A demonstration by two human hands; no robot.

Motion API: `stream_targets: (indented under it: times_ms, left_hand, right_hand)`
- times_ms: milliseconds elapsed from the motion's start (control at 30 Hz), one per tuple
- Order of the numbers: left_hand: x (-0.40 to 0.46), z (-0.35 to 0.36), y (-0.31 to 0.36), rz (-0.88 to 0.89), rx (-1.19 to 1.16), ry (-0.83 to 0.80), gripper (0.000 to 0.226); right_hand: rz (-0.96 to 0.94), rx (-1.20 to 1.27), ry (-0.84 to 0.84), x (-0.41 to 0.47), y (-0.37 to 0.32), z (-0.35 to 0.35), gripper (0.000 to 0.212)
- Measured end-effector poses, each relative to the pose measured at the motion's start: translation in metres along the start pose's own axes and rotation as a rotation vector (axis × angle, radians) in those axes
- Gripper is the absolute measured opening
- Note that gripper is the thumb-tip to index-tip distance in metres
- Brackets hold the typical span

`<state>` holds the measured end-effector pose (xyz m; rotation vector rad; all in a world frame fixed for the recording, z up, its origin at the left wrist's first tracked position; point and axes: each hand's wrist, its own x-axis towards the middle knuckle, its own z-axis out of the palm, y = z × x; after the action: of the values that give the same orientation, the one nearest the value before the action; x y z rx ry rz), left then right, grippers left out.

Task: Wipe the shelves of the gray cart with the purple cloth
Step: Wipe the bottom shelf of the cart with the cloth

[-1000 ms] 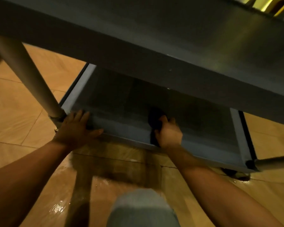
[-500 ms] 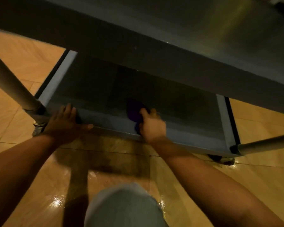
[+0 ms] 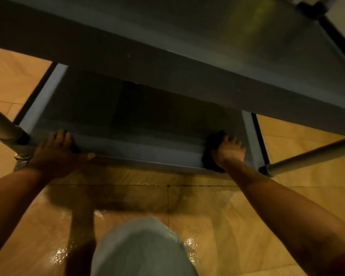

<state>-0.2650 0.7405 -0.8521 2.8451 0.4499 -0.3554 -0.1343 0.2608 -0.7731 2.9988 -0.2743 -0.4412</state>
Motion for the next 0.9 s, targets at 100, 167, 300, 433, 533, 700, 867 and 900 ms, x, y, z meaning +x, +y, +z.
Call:
stream_targets:
  times_ms: [100,167,300,433,533,700,867,900]
  left_hand:
    - [-0.008,-0.010,0.010,0.002,-0.010,0.033,0.113]
    - [-0.019,-0.013,0.031,0.093,-0.032,0.106,0.110]
    - [-0.019,-0.007,0.117,0.182,-0.105,-0.016,0.115]
    - [-0.024,0.022,0.151,0.127,0.021,-0.133,0.128]
    - [-0.026,0.026,0.147,0.135,0.105,-0.148,0.119]
    - [-0.026,0.021,0.151,0.116,0.088,-0.172,0.096]
    - [-0.029,0.017,0.153,0.112,0.104,-0.191,0.095]
    - [-0.028,0.015,0.153,0.112,0.099,-0.195,0.095]
  right_hand:
    - [-0.143,0.210,-0.107,0.002,0.007,0.001,0.084]
    - [-0.125,0.242,-0.080,-0.003,0.018,0.007,0.086]
    - [-0.023,0.317,0.033,-0.016,0.004,0.017,0.079]
    - [-0.319,0.436,0.180,-0.033,-0.078,0.007,0.073]
    - [-0.586,0.212,0.151,-0.050,-0.132,0.013,0.070]
    - [-0.444,0.071,0.136,-0.033,-0.077,0.021,0.057]
    - [-0.080,-0.128,0.046,0.003,0.049,0.017,0.053]
    - [0.003,-0.180,0.026,0.009,0.070,0.015,0.054]
